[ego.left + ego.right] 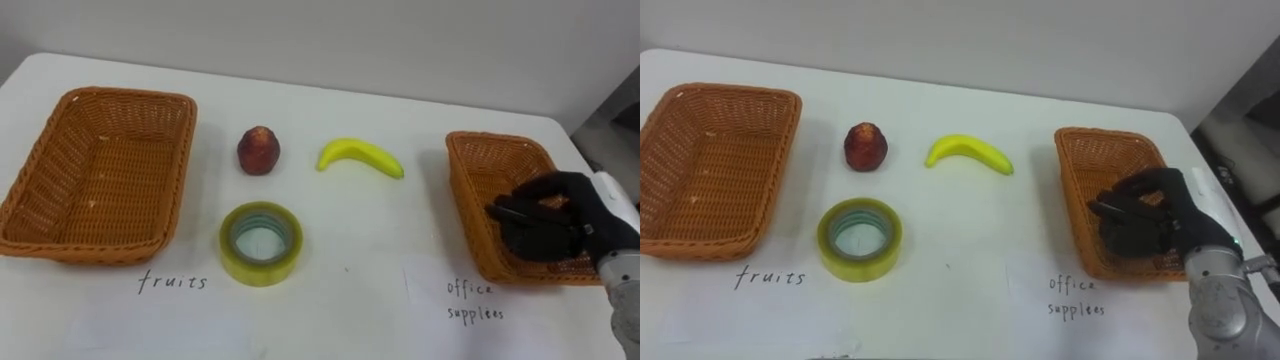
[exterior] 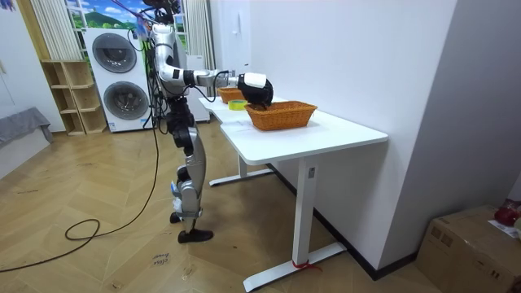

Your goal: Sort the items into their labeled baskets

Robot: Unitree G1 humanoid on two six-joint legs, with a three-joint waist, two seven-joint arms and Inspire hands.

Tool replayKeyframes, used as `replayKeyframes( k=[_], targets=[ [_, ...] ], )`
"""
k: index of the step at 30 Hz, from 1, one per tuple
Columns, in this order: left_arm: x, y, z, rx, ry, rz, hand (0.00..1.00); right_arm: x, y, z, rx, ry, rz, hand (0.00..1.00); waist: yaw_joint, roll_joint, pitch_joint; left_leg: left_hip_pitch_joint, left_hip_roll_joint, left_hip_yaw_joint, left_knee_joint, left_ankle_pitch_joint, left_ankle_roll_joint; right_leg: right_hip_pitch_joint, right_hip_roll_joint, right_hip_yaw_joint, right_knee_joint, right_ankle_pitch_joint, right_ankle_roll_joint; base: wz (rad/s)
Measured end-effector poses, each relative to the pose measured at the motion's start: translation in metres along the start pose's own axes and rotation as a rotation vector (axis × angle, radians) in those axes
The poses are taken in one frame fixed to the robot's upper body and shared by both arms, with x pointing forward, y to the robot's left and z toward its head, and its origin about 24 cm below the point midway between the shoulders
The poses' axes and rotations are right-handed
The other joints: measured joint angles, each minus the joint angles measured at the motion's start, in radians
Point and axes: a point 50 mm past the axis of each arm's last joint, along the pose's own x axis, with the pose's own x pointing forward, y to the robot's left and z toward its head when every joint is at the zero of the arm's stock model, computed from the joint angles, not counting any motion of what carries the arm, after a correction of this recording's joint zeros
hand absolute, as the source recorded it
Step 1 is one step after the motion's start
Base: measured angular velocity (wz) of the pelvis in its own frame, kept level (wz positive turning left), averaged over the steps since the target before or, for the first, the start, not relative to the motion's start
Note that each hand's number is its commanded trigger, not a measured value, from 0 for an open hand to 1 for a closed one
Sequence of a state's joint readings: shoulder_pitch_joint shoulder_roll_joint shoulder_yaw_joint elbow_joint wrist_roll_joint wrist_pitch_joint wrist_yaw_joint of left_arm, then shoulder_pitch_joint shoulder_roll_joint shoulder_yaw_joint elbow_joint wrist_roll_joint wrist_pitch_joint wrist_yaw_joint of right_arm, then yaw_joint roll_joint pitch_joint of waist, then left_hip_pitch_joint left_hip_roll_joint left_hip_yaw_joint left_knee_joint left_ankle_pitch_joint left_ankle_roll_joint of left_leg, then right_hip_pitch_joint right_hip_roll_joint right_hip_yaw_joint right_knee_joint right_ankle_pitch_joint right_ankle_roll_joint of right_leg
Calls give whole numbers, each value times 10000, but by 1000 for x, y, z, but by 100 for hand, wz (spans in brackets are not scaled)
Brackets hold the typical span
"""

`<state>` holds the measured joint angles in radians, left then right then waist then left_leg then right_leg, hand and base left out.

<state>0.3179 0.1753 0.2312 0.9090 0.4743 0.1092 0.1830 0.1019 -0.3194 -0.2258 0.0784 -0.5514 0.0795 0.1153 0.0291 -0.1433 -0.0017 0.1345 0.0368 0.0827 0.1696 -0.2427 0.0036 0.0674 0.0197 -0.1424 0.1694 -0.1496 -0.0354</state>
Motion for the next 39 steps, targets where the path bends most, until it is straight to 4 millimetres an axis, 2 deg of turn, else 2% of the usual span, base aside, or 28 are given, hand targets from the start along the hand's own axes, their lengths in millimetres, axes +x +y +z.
replayKeyframes(
  k=[7,21,29,32,36,39],
  targets=[
    [1,2,5,-42,-141,70,0,0,2,-5,-42,287,148,0,10,56,40,0,-20,11,-13,0,0,-14,-1,20,6,0,0,0],
    [1,2,8,-49,-204,120,0,0,3,-5,178,342,184,0,-3,55,40,88,9,176,-26,0,0,4,0,63,27,1,0,-2],
    [3,2,16,-72,-380,167,0,0,2,-4,152,296,150,0,-52,78,37,134,12,223,-63,-1,1,3,6,102,47,3,0,-1],
    [3,1,17,-158,-366,282,0,0,-2,2,32,63,-21,0,-79,159,17,142,11,228,-71,-1,1,4,8,109,52,5,0,0],
    [2,-1,15,-59,-418,380,0,0,-13,13,-110,-569,-633,0,-148,302,49,149,11,264,-71,-1,1,-21,15,173,71,5,-1,-3],
    [0,-3,11,-44,-434,445,0,0,-21,21,-61,-944,-1157,0,-229,383,27,143,10,296,-72,-1,1,-39,26,205,76,5,-1,-3]
  ],
)
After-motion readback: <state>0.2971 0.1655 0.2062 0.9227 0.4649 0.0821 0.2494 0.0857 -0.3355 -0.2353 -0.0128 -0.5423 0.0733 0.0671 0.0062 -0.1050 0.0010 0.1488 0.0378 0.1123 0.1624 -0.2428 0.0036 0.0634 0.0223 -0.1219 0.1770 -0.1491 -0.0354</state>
